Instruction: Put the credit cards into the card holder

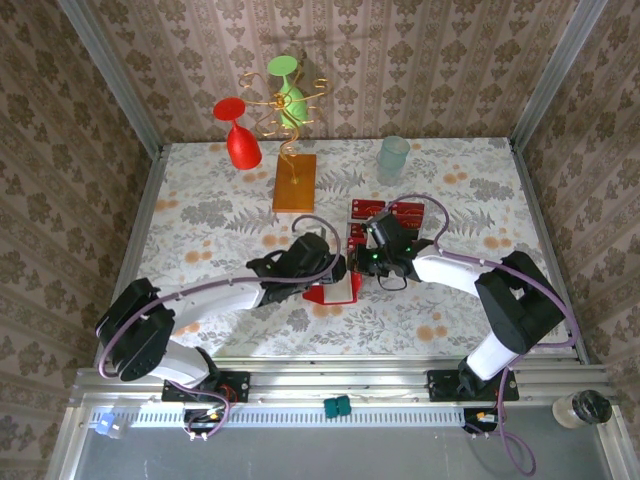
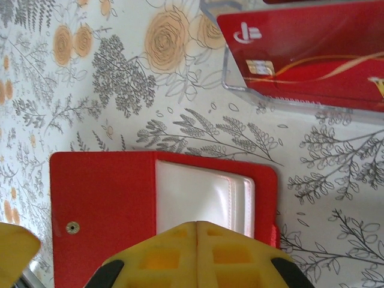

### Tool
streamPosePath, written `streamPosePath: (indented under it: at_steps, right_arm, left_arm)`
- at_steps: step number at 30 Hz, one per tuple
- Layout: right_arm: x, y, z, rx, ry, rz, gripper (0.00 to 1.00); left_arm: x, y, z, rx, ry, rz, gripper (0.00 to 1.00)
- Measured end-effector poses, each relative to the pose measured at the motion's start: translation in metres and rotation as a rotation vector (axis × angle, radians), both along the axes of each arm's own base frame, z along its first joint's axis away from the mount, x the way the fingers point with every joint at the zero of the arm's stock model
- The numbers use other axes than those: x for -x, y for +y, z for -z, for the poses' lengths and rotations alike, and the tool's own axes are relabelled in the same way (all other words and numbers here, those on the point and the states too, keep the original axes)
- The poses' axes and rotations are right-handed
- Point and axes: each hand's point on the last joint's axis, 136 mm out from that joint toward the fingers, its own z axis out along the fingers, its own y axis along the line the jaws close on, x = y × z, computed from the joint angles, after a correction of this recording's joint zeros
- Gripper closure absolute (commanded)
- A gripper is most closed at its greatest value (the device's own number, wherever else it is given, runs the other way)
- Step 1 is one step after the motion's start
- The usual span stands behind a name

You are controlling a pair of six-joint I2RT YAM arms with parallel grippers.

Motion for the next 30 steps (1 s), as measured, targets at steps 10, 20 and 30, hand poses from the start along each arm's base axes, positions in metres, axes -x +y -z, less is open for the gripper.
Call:
streamPosePath:
  at_steps: [10,20,30]
  right_arm:
    - [0.004,-0.002,0.005,0.006,0.015,0.003,0.93]
    - [0.005,-0.002,0.005,0.006,0.016,0.001,0.94]
    - [0.009,0.015,-0.004,-0.005,0.003,-0.038,0.94]
  left_arm:
    - [0.019,0.020,0.043,-0.016,0.076,-0.048,0.38]
    - [0.012,0.025,0.057,-0.108,0.015,-0.009,0.40]
    - [0.013,0.033,0.069,-0.140,0.001,-0.015,0.40]
